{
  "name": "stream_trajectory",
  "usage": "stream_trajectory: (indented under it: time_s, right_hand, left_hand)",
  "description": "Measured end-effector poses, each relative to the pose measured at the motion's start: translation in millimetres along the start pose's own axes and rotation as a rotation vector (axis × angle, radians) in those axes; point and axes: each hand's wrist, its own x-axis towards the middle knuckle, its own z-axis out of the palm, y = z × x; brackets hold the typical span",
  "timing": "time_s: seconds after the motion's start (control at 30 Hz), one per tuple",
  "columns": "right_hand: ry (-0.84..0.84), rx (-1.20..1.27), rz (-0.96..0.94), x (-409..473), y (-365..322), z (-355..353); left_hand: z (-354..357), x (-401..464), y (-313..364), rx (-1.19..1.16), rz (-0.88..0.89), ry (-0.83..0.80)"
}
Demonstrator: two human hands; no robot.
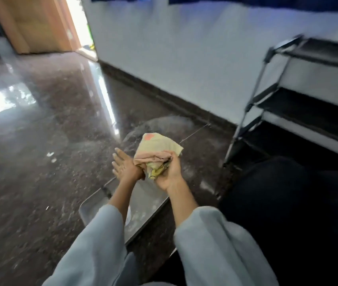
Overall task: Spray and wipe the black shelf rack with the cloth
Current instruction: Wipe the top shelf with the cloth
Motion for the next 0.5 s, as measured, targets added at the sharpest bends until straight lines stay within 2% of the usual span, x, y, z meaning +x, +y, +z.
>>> stream_trajectory:
  time_s: [0.1, 0.27, 0.5]
  right_hand:
    - [-0.045, 0.115, -0.175, -18.8, -41.2, 19.0]
    - [-0.103, 0.195, -0.409, -65.0, -127.0, 30.4]
    - [-0.056, 0.114, -0.657, -133.6, -240.2, 16.0]
  left_hand:
    - [-18.0, -19.3, 65.1, -0.097, 0.225, 0.071]
    - [-27.0, -66.8, 173.0, -0.041, 0.537, 0.092]
    - [8.7, -124.2, 288.5, -0.113, 0.768, -0.086]
